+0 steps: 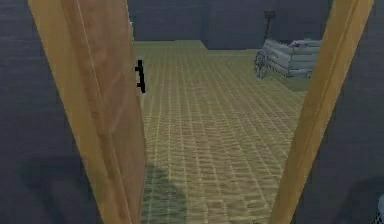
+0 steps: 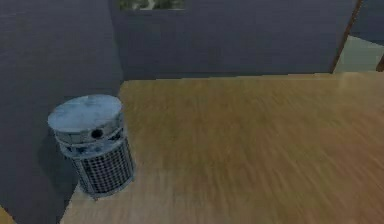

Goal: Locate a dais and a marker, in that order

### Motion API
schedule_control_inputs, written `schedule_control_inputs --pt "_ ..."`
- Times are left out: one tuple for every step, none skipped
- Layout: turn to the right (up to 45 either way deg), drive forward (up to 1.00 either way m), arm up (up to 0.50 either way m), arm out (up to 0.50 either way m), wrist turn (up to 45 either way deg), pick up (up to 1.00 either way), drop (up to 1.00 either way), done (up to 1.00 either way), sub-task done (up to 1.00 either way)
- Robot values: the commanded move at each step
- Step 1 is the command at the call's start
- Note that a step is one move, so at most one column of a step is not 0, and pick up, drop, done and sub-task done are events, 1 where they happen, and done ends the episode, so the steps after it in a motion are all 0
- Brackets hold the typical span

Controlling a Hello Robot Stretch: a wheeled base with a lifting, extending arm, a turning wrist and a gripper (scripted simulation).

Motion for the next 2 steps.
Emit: schedule_control_inputs --pt "0.0 1.0 0.0 0.0 0.0 0.0 0.0 0.0 0.0" --pt "42.0 0.0 0.0 0.0 0.0 0.0 0.0 0.0 0.0"
